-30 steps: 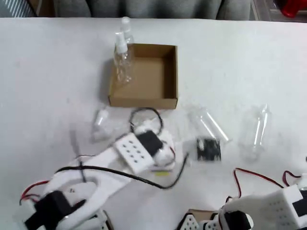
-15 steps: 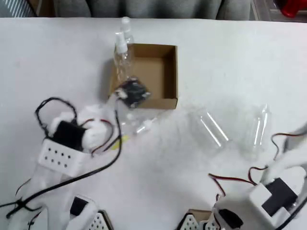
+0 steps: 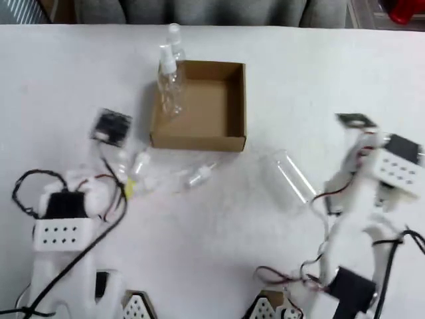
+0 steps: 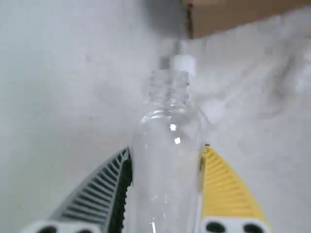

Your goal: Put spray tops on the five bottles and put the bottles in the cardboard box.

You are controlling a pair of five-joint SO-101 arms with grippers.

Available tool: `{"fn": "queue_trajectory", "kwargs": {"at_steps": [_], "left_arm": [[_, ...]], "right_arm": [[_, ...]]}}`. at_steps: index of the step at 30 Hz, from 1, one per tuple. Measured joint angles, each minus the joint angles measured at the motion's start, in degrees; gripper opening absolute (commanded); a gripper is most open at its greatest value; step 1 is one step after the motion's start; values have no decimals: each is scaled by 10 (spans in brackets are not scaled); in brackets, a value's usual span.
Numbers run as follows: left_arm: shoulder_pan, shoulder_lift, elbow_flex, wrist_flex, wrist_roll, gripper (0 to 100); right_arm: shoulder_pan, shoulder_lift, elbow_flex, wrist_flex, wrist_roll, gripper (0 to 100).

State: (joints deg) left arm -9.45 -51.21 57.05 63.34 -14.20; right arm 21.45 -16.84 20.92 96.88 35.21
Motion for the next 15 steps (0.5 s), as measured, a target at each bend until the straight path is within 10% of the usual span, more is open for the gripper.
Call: {"fn": "queue_trajectory", "kwargs": {"at_steps": [15], "left_arm": [[-154,5,0,-97,127,54]], "right_arm": [[-374,-123,178,-254,-78,16]]}}
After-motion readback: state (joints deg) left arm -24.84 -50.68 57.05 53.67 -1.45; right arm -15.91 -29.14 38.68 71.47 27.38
